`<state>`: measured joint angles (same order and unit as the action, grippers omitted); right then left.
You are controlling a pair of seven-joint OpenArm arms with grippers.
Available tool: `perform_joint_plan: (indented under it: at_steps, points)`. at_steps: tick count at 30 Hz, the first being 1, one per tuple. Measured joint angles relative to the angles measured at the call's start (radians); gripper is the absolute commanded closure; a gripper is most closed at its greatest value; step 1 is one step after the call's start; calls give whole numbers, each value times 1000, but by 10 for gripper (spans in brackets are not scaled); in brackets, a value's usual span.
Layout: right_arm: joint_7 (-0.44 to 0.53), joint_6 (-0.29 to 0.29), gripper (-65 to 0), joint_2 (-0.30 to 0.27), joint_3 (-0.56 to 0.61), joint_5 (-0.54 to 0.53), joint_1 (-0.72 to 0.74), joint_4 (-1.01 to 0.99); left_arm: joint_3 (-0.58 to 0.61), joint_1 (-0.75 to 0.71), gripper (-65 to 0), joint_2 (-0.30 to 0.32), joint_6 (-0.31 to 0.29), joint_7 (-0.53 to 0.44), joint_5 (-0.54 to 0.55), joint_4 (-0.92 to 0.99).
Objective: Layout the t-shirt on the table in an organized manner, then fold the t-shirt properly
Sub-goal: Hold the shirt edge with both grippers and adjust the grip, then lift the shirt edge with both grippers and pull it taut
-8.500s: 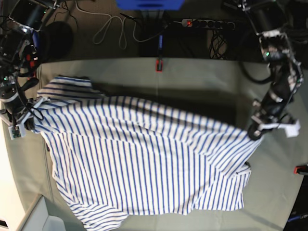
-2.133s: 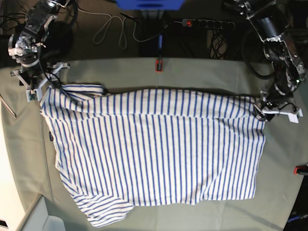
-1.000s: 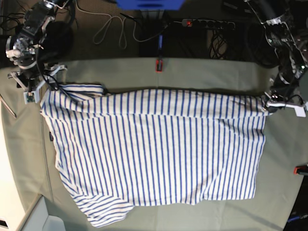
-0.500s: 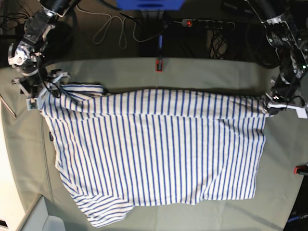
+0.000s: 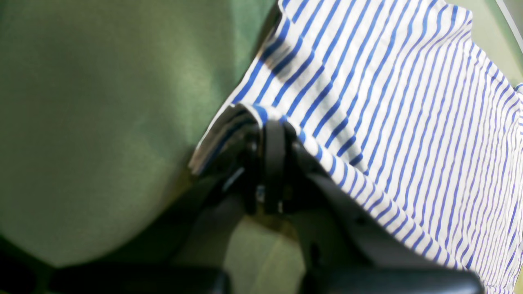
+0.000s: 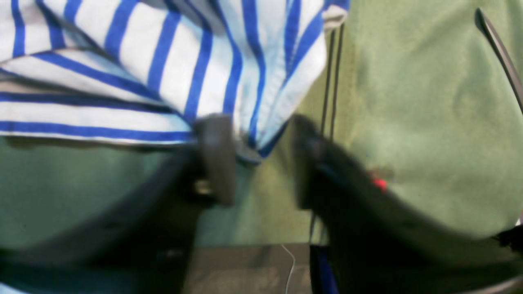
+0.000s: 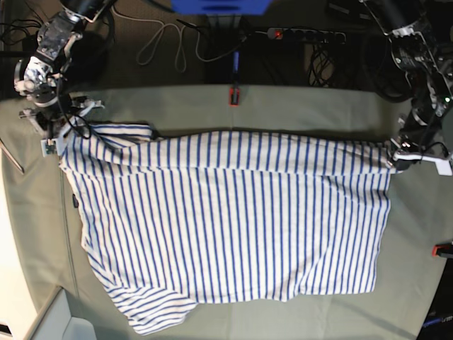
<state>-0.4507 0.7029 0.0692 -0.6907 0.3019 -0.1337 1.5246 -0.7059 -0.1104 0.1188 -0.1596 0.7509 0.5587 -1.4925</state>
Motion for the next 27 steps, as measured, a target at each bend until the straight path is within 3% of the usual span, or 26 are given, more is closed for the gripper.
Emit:
perform_joint_plan:
  at_steps: [2,13,17,22,27]
  points:
    - [-2,0,0,1,0,1,0,0,0,0,-2,0,0,0,0,0]
    - [-11,1,0,3,-78,2,-27,72,0,-29,-2,-2,-1,2,-1,-19]
    - [-2,0,0,42,-124,-11,-17,148,0,-78,-2,-6,-1,2,-1,-114]
    - [-72,0,0,48,-122,-11,-69,222,0,-115,-2,-6,-2,0,8,-183]
    - [-73,0,0,47,-119,-18,-92,298,-99,-170,-2,-20,-4,8,82,-203]
